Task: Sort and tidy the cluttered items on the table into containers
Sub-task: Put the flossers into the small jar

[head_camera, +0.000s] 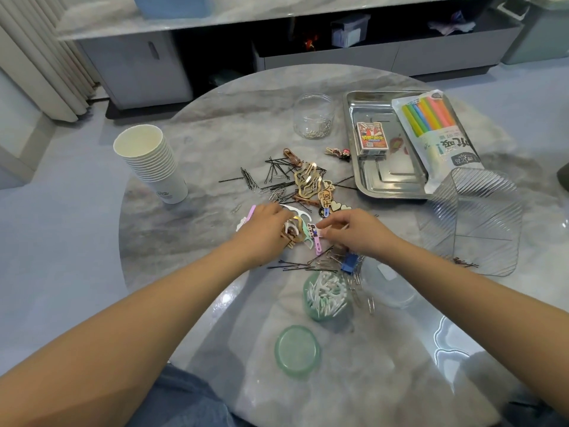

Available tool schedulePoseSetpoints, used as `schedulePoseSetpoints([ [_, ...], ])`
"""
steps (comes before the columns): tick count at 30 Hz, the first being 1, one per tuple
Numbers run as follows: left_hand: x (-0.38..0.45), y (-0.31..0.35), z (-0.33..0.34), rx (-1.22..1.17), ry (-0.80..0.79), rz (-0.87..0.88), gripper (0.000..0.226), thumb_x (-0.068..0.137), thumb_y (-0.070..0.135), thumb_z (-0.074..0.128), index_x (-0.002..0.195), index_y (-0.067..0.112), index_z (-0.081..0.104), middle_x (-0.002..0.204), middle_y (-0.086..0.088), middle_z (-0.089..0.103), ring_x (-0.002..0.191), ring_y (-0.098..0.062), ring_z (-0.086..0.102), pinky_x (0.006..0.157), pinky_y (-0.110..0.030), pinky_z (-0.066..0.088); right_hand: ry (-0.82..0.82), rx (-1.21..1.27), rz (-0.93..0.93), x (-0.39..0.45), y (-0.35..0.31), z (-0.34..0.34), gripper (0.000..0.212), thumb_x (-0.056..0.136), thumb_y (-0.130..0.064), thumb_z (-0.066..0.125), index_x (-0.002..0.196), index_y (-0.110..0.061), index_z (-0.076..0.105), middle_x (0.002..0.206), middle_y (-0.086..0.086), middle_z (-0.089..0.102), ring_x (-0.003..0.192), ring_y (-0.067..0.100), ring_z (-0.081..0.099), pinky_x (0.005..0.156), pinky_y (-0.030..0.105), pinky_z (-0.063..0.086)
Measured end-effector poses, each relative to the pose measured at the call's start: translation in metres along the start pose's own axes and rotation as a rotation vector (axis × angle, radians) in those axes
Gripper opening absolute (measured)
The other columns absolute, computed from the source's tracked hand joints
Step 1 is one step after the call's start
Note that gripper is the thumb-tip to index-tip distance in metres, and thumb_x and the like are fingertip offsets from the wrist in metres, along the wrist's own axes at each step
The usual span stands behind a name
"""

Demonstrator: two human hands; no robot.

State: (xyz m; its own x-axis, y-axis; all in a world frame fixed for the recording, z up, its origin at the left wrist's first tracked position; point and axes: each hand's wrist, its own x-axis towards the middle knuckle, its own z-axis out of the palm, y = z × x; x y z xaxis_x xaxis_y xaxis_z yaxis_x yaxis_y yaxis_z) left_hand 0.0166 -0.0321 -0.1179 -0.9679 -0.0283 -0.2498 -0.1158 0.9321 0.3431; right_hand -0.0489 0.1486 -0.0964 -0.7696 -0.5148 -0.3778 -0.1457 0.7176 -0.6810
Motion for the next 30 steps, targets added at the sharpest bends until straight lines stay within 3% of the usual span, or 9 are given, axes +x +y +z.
schedulePoseSetpoints([
  [3, 0.006, -0.003, 0.002, -0.039, 0.014, -0.009, 0.04, 0.086, 0.015, 0.063, 0.125, 0.019, 0.056, 0.125, -0.003, 0.047, 0.121, -0.021, 0.041, 0.105, -0.032, 0.026, -0.007, -0.213, -0.119, 0.011, -0.001, 0.009, 0.032, 0.083, -0.031, 0.068, 0.114, -0.023, 0.067, 0.096, 0.002, 0.063, 0.084, 0.013, 0.057, 0.068, 0.022, 0.042],
  [8, 0.006, -0.006, -0.004, -0.115, 0.032, -0.032, 0.014, 0.077, 0.013, 0.072, 0.089, 0.017, 0.066, 0.086, 0.004, 0.049, 0.079, -0.012, 0.045, 0.108, -0.044, 0.03, 0.054, -0.426, -0.135, 0.018, 0.001, 0.014, 0.023, 0.081, -0.02, 0.065, 0.103, -0.026, 0.066, 0.102, -0.003, 0.046, 0.098, 0.016, 0.048, 0.076, 0.026, 0.04],
  [10, 0.005, -0.006, -0.006, -0.151, 0.041, -0.035, 0.012, 0.075, 0.011, 0.073, 0.078, 0.02, 0.066, 0.075, 0.011, 0.051, 0.074, -0.009, 0.048, 0.096, -0.036, 0.04, 0.055, -0.484, -0.101, 0.017, 0.0, 0.013, 0.02, 0.08, -0.016, 0.064, 0.098, -0.024, 0.064, 0.099, -0.003, 0.043, 0.095, 0.015, 0.046, 0.074, 0.026, 0.038],
  [12, 0.006, -0.005, -0.011, -0.174, 0.037, -0.047, 0.011, 0.074, 0.012, 0.075, 0.076, 0.02, 0.067, 0.069, 0.013, 0.053, 0.068, -0.006, 0.049, 0.069, -0.019, 0.042, 0.07, -0.46, -0.099, 0.017, -0.001, 0.013, 0.016, 0.08, -0.016, 0.063, 0.095, -0.022, 0.065, 0.097, -0.003, 0.045, 0.093, 0.015, 0.046, 0.074, 0.026, 0.039],
  [14, 0.007, -0.004, -0.016, -0.185, 0.04, -0.06, 0.01, 0.074, 0.013, 0.075, 0.075, 0.02, 0.067, 0.067, 0.014, 0.055, 0.063, -0.002, 0.049, 0.055, -0.015, 0.036, 0.107, -0.372, -0.128, 0.016, -0.003, 0.015, 0.015, 0.082, -0.017, 0.062, 0.095, -0.021, 0.066, 0.095, -0.004, 0.047, 0.095, 0.016, 0.049, 0.075, 0.026, 0.04],
  [18, 0.008, -0.008, -0.024, -0.288, 0.16, -0.157, 0.016, 0.076, 0.021, 0.076, 0.069, 0.025, 0.062, 0.066, 0.013, 0.058, 0.067, -0.007, 0.056, 0.058, -0.021, 0.041, 0.114, -0.358, -0.095, 0.019, -0.008, 0.022, 0.027, 0.08, -0.031, 0.07, 0.103, -0.018, 0.066, 0.103, 0.0, 0.057, 0.1, 0.019, 0.054, 0.08, 0.03, 0.045],
  [21, 0.008, -0.009, -0.025, -0.418, 0.255, -0.238, 0.015, 0.079, 0.025, 0.075, 0.075, 0.022, 0.06, 0.066, 0.012, 0.057, 0.062, -0.003, 0.052, 0.053, -0.018, 0.034, 0.09, -0.436, -0.011, 0.023, -0.011, 0.028, 0.037, 0.077, -0.035, 0.074, 0.106, -0.015, 0.063, 0.109, 0.004, 0.06, 0.103, 0.023, 0.055, 0.084, 0.034, 0.047],
  [26, 0.008, -0.005, -0.022, -0.527, 0.228, -0.277, 0.022, 0.079, 0.023, 0.075, 0.07, 0.025, 0.055, 0.067, 0.007, 0.058, 0.062, -0.005, 0.053, 0.053, -0.019, 0.035, 0.086, -0.628, 0.068, 0.024, -0.022, 0.032, 0.014, 0.087, -0.019, 0.061, 0.078, -0.012, 0.052, 0.081, 0.004, 0.055, 0.085, 0.026, 0.054, 0.068, 0.028, 0.041],
  [30, 0.007, -0.004, -0.022, -0.69, 0.184, -0.322, 0.019, 0.081, 0.022, 0.074, 0.071, 0.022, 0.058, 0.072, -0.001, 0.063, 0.06, -0.01, 0.054, 0.054, -0.021, 0.04, 0.035, -0.612, 0.165, 0.024, -0.027, 0.026, 0.015, 0.087, -0.022, 0.057, 0.085, -0.015, 0.045, 0.083, 0.001, 0.048, 0.083, 0.024, 0.051, 0.071, 0.029, 0.042],
])
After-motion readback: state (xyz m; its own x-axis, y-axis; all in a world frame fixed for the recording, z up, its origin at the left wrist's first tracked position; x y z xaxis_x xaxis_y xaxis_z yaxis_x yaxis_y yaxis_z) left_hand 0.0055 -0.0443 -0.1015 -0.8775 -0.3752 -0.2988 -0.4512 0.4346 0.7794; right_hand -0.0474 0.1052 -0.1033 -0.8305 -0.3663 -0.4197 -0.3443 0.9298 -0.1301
